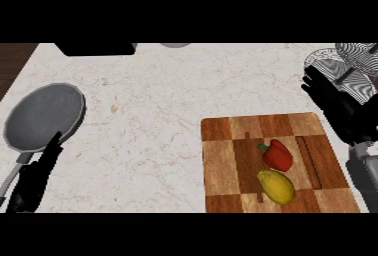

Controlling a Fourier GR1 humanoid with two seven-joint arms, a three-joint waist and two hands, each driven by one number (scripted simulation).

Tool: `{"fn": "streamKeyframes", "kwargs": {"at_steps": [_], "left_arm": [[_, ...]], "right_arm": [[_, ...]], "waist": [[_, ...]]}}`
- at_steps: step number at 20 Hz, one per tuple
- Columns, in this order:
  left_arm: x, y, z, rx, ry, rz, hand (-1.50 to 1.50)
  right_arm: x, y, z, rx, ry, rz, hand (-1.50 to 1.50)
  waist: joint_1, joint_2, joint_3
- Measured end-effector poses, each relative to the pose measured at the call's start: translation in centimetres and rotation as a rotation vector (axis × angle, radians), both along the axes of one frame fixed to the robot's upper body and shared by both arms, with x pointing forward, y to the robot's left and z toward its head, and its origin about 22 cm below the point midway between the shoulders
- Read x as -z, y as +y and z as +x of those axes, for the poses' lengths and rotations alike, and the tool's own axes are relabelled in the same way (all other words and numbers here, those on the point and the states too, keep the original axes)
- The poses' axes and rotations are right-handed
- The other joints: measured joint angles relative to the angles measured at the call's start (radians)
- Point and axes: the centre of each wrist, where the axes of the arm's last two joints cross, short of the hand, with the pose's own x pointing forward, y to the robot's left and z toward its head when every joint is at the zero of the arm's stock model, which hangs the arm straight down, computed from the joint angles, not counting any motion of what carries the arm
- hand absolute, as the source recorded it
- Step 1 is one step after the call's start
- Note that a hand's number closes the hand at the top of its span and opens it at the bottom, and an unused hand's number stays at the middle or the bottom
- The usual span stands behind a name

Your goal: Pick the bell pepper from the cutting board and place it in the tiered basket

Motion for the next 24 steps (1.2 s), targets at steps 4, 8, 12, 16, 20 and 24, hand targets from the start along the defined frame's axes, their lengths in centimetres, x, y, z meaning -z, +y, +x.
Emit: {"fn": "streamKeyframes", "kwargs": {"at_steps": [4,8,12,16,20,24], "left_arm": [[-1.7,-2.6,2.4,0.048,-0.130,-0.038,0.00],[-3.9,-6.5,4.9,0.115,-0.277,-0.125,0.00],[-5.4,-10.2,6.1,0.171,-0.355,-0.194,0.00],[-6.0,-12.2,6.7,0.183,-0.384,-0.221,0.00],[-6.3,-13.3,6.9,0.186,-0.393,-0.222,0.00],[-6.5,-13.9,7.0,0.179,-0.389,-0.226,0.00]], "right_arm": [[-1.1,1.2,1.4,-0.197,-0.059,0.193,1.50],[-1.4,2.8,2.8,-0.322,-0.121,0.413,-1.50],[0.9,4.3,3.5,-0.561,0.015,0.562,-1.50],[2.0,2.9,3.8,-0.801,0.040,0.658,-1.50],[-0.4,-1.6,4.9,-0.932,-0.036,0.629,-1.50],[-6.9,-5.0,5.5,-0.997,-0.126,0.412,-1.50]], "waist": [[0.019,0.015,-0.016],[0.026,0.030,-0.013],[0.054,0.043,-0.019],[0.053,0.045,-0.021],[0.051,0.042,-0.024],[0.043,0.036,-0.024]]}}
